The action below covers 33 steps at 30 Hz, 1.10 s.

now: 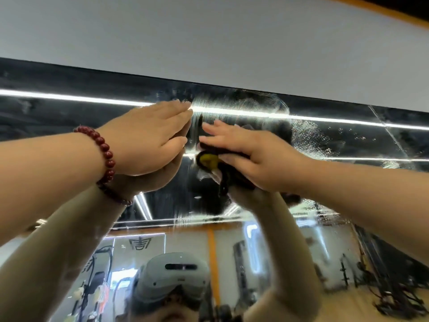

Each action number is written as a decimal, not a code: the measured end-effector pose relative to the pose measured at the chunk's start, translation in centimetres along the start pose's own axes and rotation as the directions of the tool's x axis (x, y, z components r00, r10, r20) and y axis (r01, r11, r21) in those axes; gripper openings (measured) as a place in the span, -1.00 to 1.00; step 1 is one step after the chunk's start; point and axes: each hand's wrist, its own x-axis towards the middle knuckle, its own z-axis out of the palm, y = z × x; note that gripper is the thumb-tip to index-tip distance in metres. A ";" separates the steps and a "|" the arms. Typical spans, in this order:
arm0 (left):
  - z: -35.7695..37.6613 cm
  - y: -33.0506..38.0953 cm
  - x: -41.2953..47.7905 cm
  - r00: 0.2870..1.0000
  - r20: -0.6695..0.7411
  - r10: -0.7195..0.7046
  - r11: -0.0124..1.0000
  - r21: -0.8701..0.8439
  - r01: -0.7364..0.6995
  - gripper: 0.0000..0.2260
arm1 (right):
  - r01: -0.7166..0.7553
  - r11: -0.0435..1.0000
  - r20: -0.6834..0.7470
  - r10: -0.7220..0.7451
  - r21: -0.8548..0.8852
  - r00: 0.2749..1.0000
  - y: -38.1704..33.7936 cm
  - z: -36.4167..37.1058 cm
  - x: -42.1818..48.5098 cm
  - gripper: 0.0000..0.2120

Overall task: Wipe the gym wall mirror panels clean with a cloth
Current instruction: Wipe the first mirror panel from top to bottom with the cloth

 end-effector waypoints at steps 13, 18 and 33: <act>0.9 -0.3 -1.2 0.999 -0.035 0.042 0.999 -0.007 -0.042 -0.30 | 0.188 0.968 0.125 -0.169 -0.163 0.978 -1.9 2.0 -2.5 -0.59; 0.9 1.6 -1.7 0.997 0.023 0.075 0.997 -0.008 -0.075 -0.31 | 0.203 0.975 0.100 -0.193 -0.094 0.976 -1.4 1.2 -4.5 -0.58; 1.1 3.4 -2.0 0.997 0.025 0.069 0.997 -0.022 -0.068 -0.26 | 0.188 0.972 0.174 -0.163 -0.142 0.971 -1.5 0.8 -6.0 -0.56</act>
